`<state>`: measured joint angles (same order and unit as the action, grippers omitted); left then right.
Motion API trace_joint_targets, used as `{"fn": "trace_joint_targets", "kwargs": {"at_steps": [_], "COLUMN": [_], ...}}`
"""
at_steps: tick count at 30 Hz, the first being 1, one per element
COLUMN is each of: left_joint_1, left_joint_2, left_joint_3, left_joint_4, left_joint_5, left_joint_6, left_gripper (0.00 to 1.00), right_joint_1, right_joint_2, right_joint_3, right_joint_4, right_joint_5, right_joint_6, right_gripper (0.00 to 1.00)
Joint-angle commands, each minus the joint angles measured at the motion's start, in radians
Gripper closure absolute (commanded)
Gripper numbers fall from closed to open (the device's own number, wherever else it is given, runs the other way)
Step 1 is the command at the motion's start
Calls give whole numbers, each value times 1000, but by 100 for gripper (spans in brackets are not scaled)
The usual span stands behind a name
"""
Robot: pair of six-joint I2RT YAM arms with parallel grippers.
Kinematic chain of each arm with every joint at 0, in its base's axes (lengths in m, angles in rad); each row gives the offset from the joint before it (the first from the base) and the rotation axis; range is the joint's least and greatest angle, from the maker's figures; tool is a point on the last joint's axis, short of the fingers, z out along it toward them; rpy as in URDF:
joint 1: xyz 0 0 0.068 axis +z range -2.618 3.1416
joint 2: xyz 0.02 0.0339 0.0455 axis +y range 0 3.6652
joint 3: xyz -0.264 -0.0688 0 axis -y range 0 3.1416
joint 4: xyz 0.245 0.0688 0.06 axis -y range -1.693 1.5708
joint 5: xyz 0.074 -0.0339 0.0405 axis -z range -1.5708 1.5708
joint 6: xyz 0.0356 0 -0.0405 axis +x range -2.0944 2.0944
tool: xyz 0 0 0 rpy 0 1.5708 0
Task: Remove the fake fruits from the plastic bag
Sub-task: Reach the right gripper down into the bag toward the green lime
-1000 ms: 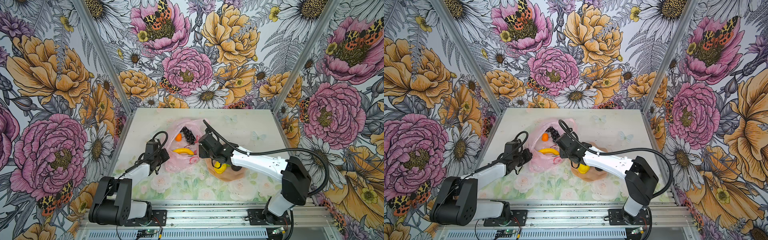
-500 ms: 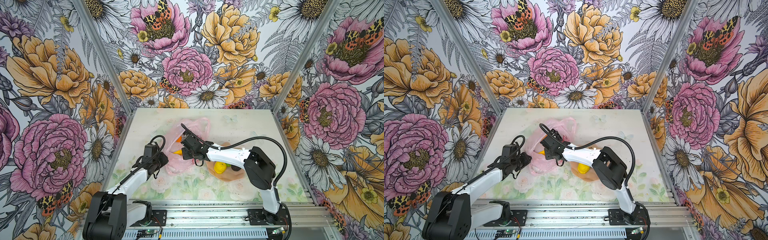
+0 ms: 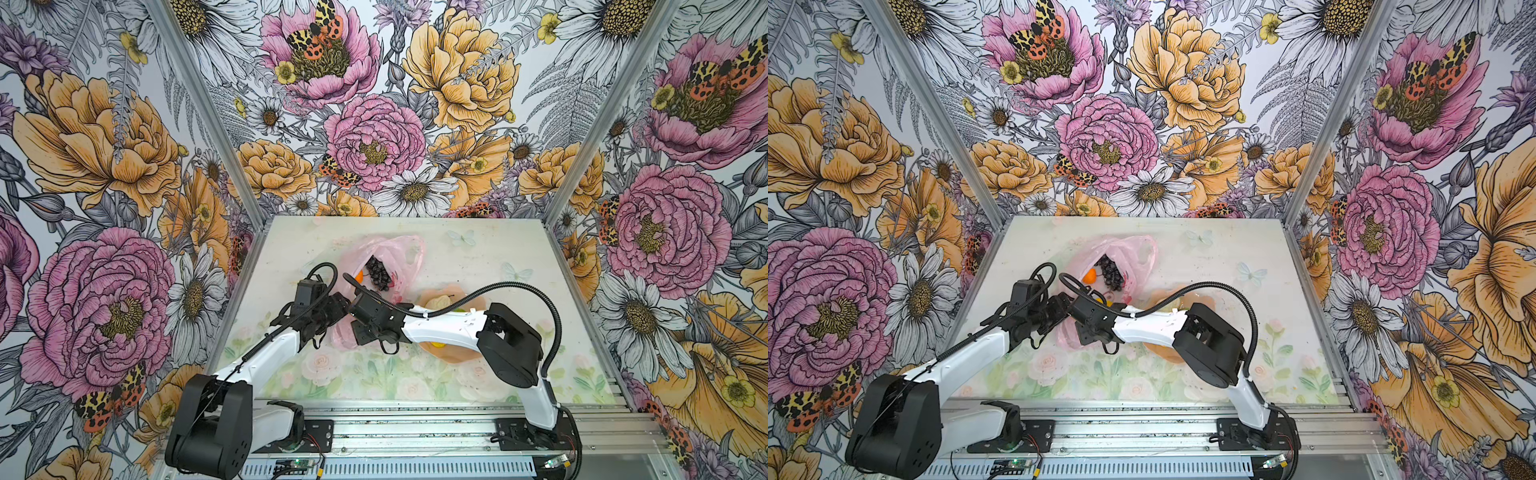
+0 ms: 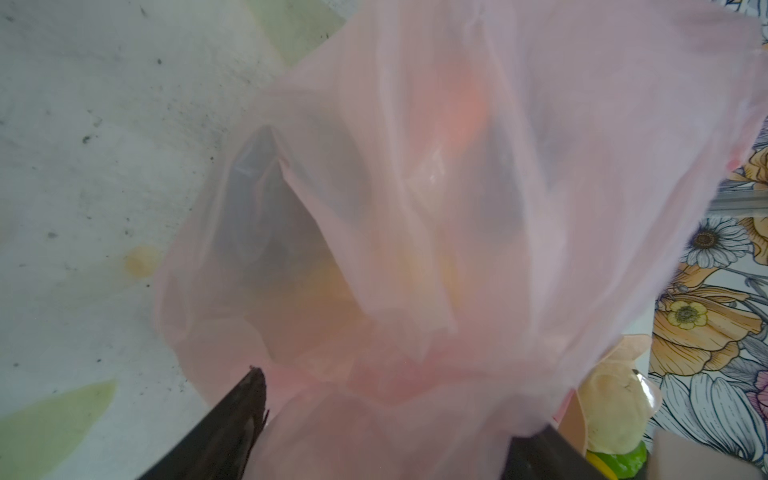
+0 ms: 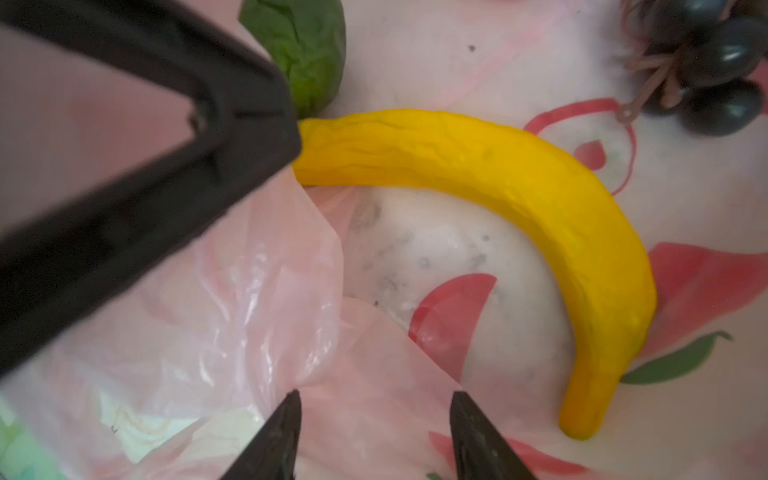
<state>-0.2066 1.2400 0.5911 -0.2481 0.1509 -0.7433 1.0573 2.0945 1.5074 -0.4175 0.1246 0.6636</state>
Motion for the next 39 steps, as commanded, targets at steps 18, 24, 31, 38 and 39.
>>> {"fn": "trace_joint_targets", "kwargs": {"at_steps": [18, 24, 31, 38, 39], "left_joint_1": [72, 137, 153, 165, 165], "left_joint_2": [-166, -271, -278, -290, -292], "left_joint_3": [-166, -246, -211, -204, -204], "left_joint_4": [-10, -8, 3, 17, 15], "left_joint_5": [-106, -103, -61, -33, -30], "left_joint_6": [-59, -108, -70, -65, -64], "left_gripper": [96, 99, 100, 100, 100], "right_joint_1": [-59, -54, -58, -66, -66], "right_joint_2": [-68, 22, 145, 275, 292], "right_joint_3": [-28, 75, 227, 387, 408], "right_joint_4": [120, 184, 184, 184, 183], "right_joint_5": [-65, -99, -92, -130, -140], "right_joint_6": [22, 47, 2, -61, -67], "right_gripper": [40, 40, 38, 31, 30]}}
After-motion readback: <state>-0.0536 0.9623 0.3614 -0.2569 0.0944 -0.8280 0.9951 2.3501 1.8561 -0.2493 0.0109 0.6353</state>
